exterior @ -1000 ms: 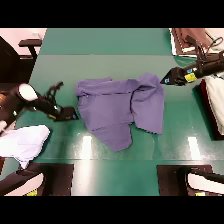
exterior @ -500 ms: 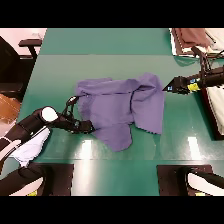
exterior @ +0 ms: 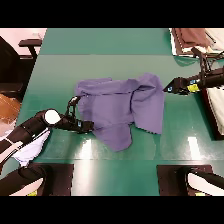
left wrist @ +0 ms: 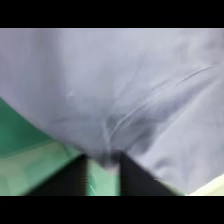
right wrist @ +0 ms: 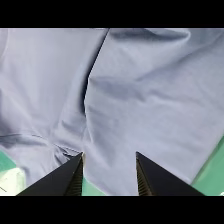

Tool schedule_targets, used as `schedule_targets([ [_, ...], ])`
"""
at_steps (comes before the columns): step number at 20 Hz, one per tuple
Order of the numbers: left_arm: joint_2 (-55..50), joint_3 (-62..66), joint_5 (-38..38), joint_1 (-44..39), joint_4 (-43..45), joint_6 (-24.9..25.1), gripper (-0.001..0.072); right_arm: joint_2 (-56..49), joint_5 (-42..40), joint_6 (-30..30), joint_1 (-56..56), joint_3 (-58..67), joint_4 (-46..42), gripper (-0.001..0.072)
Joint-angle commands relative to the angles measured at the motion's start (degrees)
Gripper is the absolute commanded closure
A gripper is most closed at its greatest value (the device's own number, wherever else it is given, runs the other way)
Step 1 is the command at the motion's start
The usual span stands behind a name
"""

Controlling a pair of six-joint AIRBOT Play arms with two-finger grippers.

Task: Fold the shirts.

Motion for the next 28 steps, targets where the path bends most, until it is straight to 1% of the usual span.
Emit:
schedule_targets([
  [1,0.0,0.0,3.1,-0.1,0.8,0.1,0.0681,0.1,2.4,1.0,-0.2,-0.7,-3.1,0.0331],
  [3,0.1,0.3,4.2,0.1,2.2,-0.1,0.0681,1.3,2.8,2.0,-1.2,-5.4,-4.8,0.0331],
  [6,0.3,3.0,1.0,0.1,9.1,-1.6,0.0681,4.1,2.2,2.2,-4.6,-16.4,-4.8,0.0318],
  [7,0.5,4.3,-0.4,0.1,11.5,-1.7,0.0681,4.8,2.1,2.2,-5.8,-20.1,-4.8,0.0205],
  [8,0.6,5.7,-1.7,0.1,13.3,-2.1,0.0681,5.4,1.5,2.2,-6.9,-24.0,-4.7,0.0129],
  [11,0.6,9.4,-2.8,0.1,13.6,-2.6,0.0681,5.6,-3.3,2.2,-7.3,-32.5,-2.8,0.0141],
  [12,0.6,10.1,-2.9,0.1,13.6,-2.6,0.0681,5.6,-5.1,2.1,-7.1,-34.3,-0.9,0.0163],
  [13,0.6,10.4,-2.8,0.1,13.6,-2.6,0.0681,5.6,-7.1,2.1,-6.3,-35.7,0.4,0.0203],
  [15,0.6,10.5,-2.7,0.1,13.6,-2.6,0.0681,5.6,-10.1,2.0,-3.2,-37.1,0.9,0.0211],
  [16,0.6,10.5,-2.7,0.1,13.6,-2.6,0.0681,5.3,-11.1,2.0,-1.5,-37.2,1.3,0.0253],
  [18,0.6,10.5,-2.9,0.1,13.6,-2.6,0.0681,4.0,-12.1,2.0,1.7,-36.2,1.2,0.0441],
  [19,0.6,10.6,-3.1,0.1,13.6,-2.6,0.0681,3.3,-12.3,2.0,3.0,-35.5,1.2,0.0551],
  [20,0.7,11.2,-3.9,0.1,13.7,-2.6,0.0681,3.1,-12.3,1.9,3.8,-34.5,1.2,0.0699],
  [22,2.6,13.9,-5.4,0.1,15.1,-2.5,0.0681,5.2,-11.7,0.9,3.9,-31.5,1.0,0.0695],
  [24,7.2,19.4,-6.6,0.1,19.0,-3.2,0.0682,10.7,-9.7,0.4,1.5,-25.2,0.5,0.0695],
  [26,13.1,27.8,-8.3,0.1,24.3,-4.4,0.0682,17.2,-6.8,0.3,-2.2,-15.6,-0.4,0.0696],
  [28,18.3,38.6,-9.2,0.1,27.7,-4.4,0.0682,22.7,-4.0,0.0,-6.3,-3.8,-0.3,0.0695],
])
